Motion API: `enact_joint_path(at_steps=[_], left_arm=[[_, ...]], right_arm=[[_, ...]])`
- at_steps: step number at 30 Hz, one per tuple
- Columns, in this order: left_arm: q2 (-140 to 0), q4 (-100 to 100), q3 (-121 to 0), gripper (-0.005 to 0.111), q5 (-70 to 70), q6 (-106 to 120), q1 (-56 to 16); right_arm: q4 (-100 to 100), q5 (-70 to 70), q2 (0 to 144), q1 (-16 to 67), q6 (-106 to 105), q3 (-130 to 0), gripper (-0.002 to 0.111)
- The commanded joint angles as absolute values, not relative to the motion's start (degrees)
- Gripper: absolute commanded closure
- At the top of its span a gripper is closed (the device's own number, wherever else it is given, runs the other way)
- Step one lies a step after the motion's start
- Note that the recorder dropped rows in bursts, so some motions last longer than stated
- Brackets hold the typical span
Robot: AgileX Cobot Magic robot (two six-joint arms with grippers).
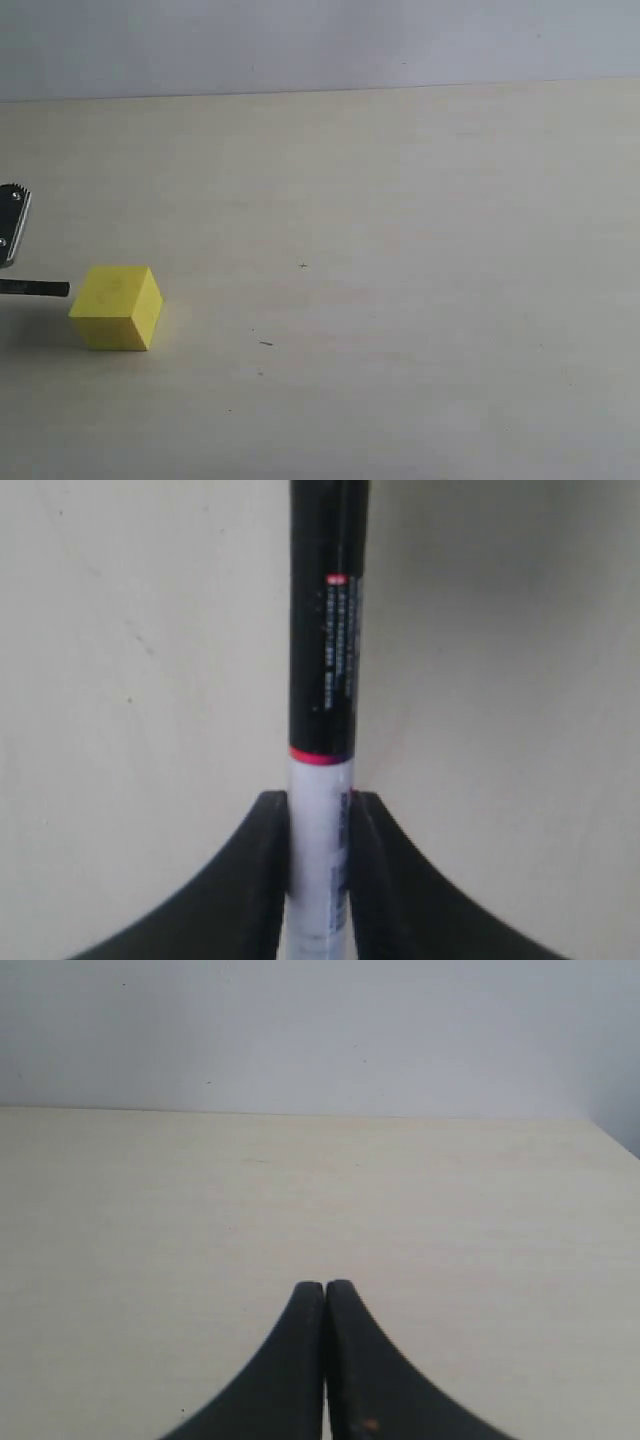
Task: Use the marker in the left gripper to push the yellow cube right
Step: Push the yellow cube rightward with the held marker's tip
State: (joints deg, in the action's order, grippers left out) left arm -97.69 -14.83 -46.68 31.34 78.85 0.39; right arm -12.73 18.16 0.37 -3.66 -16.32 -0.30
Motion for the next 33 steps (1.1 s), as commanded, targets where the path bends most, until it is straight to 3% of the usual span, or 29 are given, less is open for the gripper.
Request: enact_joint_path(at_steps=[1,14,23,33], left_arm=[[-98.04,-11.1,-46.8,0.107,34.15,79.59,0.82],[-97.92,-9.31,-46.81,0.107,37.42,82.11,2.0],[-97.92,-5.66,-46.81,0.107,36.76,82.22,-11.22],[-97.92,-7.19,-46.81,0.107,39.14,80.41,-5.1]], right_arm=[[-12.49,17.9,0.0,-3.98,-16.25,0.0,0.108],[-12.49,17.9,0.0,-3.98,-16.25,0.0,0.108],[-12.49,17.9,0.0,-3.98,-16.25,0.0,0.108],[-12.49,17.9,0.0,-3.98,-16.25,0.0,0.108]])
